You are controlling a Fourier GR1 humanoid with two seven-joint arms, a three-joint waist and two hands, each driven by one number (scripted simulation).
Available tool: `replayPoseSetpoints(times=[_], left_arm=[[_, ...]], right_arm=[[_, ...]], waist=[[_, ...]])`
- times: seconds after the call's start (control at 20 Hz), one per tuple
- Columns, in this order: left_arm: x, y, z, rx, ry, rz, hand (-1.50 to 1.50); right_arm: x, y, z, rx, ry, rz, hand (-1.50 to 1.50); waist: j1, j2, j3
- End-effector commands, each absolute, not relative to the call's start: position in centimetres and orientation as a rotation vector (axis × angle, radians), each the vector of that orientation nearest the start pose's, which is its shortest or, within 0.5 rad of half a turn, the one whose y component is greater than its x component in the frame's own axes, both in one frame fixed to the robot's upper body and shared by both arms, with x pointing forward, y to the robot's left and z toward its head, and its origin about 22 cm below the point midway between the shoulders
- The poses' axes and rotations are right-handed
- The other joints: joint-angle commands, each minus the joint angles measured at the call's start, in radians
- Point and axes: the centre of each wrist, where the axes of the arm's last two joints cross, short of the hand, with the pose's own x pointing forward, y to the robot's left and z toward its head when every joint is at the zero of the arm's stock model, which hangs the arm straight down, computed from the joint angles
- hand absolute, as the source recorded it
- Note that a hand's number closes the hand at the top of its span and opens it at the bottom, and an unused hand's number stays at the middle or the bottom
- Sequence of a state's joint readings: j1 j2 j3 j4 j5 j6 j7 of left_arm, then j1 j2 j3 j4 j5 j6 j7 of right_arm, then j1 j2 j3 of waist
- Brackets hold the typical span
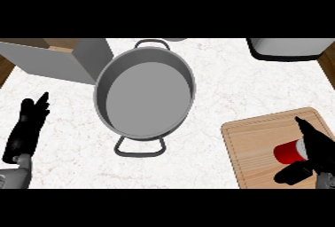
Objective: Pick the can from the cutting board and place it in the pot
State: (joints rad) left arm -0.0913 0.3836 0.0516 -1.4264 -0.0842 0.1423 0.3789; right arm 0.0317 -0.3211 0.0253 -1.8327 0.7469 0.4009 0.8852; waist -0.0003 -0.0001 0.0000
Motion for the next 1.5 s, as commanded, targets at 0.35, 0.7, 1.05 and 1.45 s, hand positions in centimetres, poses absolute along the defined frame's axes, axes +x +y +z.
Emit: replayPoseSetpoints(times=[0.35, 0.7, 1.05, 1.45], left_arm=[[25.9, 33.1, 2.1, 0.513, -1.16, -0.106, 0.0], [26.1, 32.4, 3.2, 0.516, -1.175, -0.096, 0.0], [25.6, 34.1, 2.3, 0.522, -1.149, -0.102, 0.0], [25.2, 33.8, 1.2, 0.535, -1.153, -0.085, 0.0]], right_arm=[[23.2, -28.4, 4.6, -0.906, -0.619, 0.659, -1.5], [24.3, -29.8, 2.5, -0.893, -0.598, 0.676, -1.5], [23.7, -30.7, 3.3, -0.97, -0.715, 0.705, 1.5], [23.0, -29.4, 6.4, -1.118, -0.768, 0.768, 1.5]], waist=[[0.0, 0.0, 0.0], [0.002, 0.0, 0.0], [0.0, 0.0, 0.0], [-0.004, -0.002, -0.001]])
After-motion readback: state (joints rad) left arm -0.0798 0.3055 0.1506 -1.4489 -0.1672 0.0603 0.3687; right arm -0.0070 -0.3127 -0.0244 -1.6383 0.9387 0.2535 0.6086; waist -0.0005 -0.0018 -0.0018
